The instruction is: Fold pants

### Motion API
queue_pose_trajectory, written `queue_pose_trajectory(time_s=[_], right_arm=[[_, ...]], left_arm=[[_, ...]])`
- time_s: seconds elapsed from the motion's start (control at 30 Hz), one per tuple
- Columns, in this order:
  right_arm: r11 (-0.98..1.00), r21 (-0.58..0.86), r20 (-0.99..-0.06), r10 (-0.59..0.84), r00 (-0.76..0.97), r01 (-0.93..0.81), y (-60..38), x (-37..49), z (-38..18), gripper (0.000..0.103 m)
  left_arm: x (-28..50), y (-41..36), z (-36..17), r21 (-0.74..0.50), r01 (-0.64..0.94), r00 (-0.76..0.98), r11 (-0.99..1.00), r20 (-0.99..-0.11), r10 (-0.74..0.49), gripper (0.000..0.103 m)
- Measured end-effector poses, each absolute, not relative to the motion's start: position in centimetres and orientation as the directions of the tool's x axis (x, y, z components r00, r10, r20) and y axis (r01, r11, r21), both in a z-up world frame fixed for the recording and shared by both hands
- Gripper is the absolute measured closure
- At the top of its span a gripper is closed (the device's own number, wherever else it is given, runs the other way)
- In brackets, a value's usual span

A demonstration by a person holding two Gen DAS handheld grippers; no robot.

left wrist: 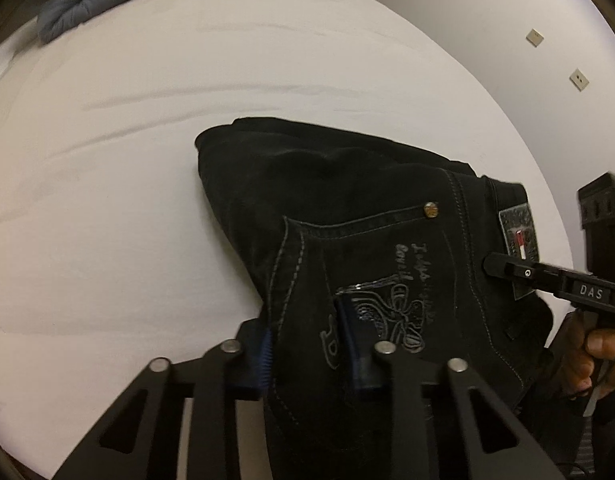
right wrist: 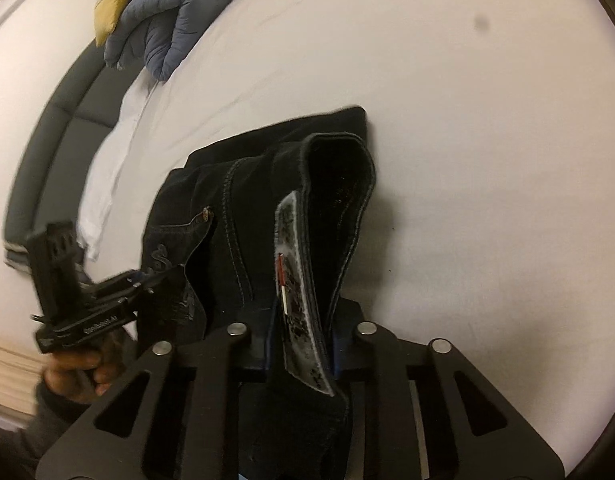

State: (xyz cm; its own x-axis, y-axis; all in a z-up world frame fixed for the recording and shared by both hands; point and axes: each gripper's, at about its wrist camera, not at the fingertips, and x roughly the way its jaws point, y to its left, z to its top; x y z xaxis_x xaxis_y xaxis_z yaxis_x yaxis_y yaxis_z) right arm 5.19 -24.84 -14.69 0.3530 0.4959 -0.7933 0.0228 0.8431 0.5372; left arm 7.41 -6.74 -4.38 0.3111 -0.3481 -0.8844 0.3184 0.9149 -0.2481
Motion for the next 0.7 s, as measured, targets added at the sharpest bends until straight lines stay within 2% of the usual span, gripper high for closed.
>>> queue_pose_trajectory(time_s=[0.13,0.37,0.4,0.57,0.67,0.7], right_arm=[[0.854,0.520,-0.776,0.480,0.409,-0.015,-24.5,4.6,-12.1,0.090],[0.824,0.563,-0.703,0.520,0.485,-0.067,-26.2,7.1,-7.6,0.090],[0.833,0.552,-0.702,0.489,0.517,-0.039,-26.6,7.9,-7.3,0.090],[0.825,0.565,-0.695,0.487,0.529,-0.018,-30.0,13.4,-7.2,0.090],[0.823,0.568,-0.721,0.485,0.495,0.021,-32.1,16.1,-9.7,0.088],[0.824,0.564,-0.737,0.479,0.477,0.043,-32.6,16.7,-10.9,0.084]], left_arm=[[6.8,-6.6,-2.1,-0.251,0.314,0.342,0.915,-0.870,-0.356,0.084],[9.7,-6.4,1.9,-0.228,0.350,0.425,0.909,-0.826,-0.370,0.084],[10.4,-6.8,2.3,-0.216,0.355,0.436,0.910,-0.822,-0.365,0.084],[14.7,-9.2,0.7,-0.179,0.372,0.439,0.911,-0.831,-0.342,0.083],[16.5,-10.4,-2.4,-0.154,0.351,0.406,0.924,-0.864,-0.299,0.076],[16.8,-10.6,-3.5,-0.140,0.343,0.400,0.929,-0.873,-0.280,0.067]])
